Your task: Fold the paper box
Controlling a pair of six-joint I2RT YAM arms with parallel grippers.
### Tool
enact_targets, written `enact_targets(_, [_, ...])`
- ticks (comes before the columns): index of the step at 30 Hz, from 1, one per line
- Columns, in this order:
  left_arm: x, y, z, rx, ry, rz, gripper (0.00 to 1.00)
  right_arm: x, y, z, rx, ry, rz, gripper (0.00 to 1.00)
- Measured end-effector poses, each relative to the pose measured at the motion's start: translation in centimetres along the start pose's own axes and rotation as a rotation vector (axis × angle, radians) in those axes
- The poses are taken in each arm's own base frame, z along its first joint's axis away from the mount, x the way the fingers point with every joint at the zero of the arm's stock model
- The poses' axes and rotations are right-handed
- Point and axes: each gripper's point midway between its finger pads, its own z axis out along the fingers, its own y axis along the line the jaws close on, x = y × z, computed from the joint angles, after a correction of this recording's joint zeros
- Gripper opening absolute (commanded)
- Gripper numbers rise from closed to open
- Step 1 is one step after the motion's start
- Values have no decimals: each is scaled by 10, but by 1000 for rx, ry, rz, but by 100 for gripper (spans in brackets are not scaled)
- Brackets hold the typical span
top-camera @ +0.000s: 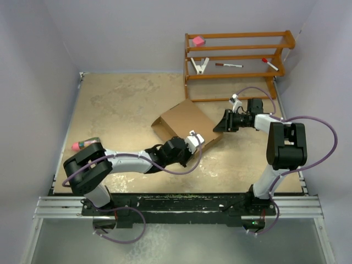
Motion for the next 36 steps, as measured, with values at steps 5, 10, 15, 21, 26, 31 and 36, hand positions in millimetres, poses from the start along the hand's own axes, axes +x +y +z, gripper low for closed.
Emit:
enact_targets(5, [-8,-1,-1,-6,65,-12,24,-1,-2,-1,6,-4,-2,46])
enact_targets(10, [-10,0,-4,-11,97,-32,39,-1,-2,-1,7,-4,-3,46])
enact_targets(15, [-19,1,-20,-16,97,-56,56,-1,-2,-1,7,-4,-3,46])
enact_targets(21, [-55,7,-47,-25,-2,-133,86,-1,-2,-1,6,-4,-5,46])
enact_targets(26, [-59,40,-73,-79,-120,-349,95,-1,-2,-1,6,-4,-6,46])
enact_targets(31, [-18,61,-89,-117,-190,-665,82,-1,-2,-1,6,-4,-7,46])
enact_targets(36, [20,41,-88,-66,-110,-857,46,-1,-2,-1,6,-4,-7,46])
